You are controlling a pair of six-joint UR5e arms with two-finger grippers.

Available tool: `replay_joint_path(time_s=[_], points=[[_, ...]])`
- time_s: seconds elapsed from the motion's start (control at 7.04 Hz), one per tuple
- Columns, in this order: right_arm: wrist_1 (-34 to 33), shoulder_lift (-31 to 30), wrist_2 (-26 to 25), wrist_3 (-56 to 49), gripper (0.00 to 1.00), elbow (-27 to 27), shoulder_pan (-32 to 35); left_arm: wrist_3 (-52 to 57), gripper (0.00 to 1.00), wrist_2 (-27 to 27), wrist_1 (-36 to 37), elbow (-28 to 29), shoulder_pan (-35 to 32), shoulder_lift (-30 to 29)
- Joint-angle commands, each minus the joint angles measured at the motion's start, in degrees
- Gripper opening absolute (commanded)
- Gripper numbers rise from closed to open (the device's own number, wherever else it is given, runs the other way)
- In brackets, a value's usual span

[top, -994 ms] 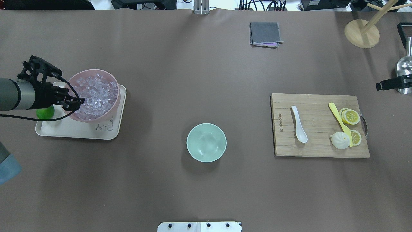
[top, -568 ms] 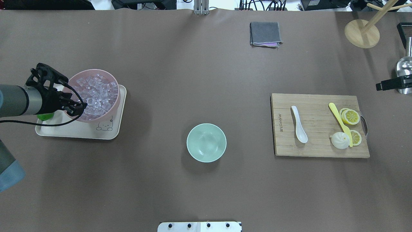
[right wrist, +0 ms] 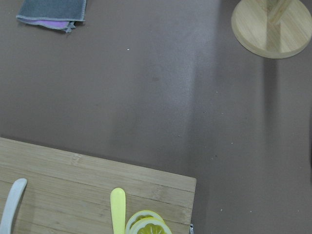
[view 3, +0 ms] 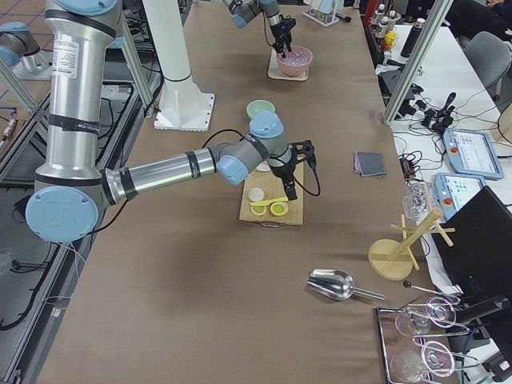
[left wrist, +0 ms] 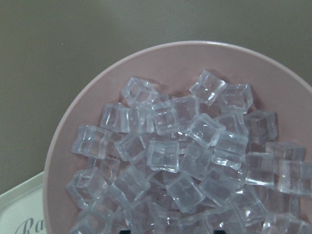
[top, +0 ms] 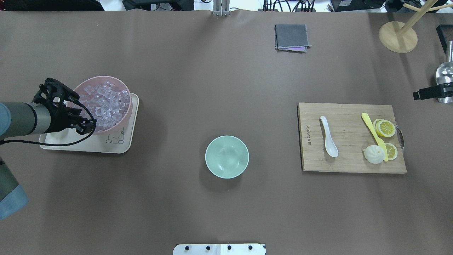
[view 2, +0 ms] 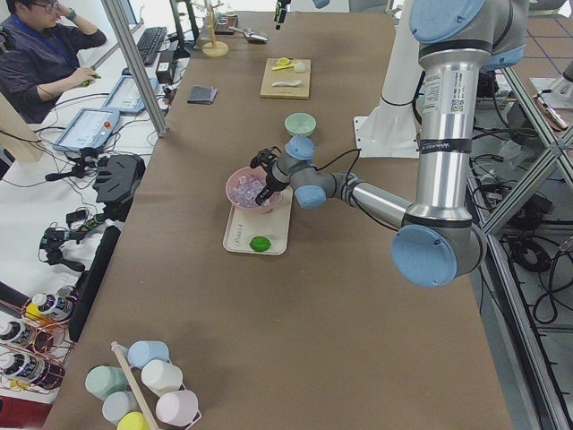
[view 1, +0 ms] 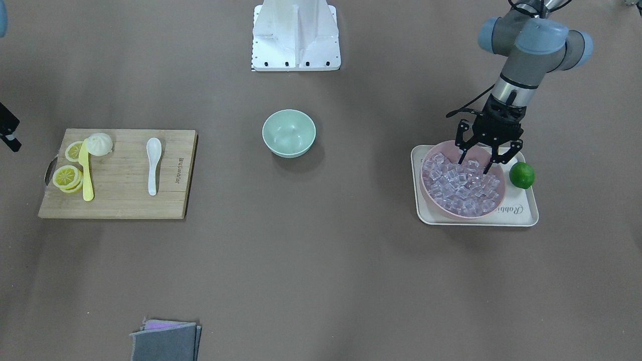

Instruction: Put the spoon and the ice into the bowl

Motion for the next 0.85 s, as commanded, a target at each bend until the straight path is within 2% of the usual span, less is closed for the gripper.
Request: replay_joint_path(time_s=[0.0,0.14,0.43,0.57,0.71], points=[[0.0,-0.1,0.0,0.0,1.0,0.0,0.0,0.2,0.54,0.3,-0.1,-0.1,0.2,0.5],[0.0,-0.1,0.0,0.0,1.0,0.0,0.0,0.2,0.4,0.2,-0.1,-0.1,0.2,0.5],[0.0,-0.1,0.0,0.0,1.0,0.0,0.0,0.2,0.06,0.2,-0.2,-0.5,0.2,0.5],[0.0,-0.1,0.0,0.0,1.0,0.0,0.0,0.2,0.0,0.0,-0.3,-1.4,0.1,0.6],[0.0,-0.1,0.0,0.0,1.0,-0.1,-0.1,0.1,0.0,-0.5,-0.4,-2.8,0.0,0.7]])
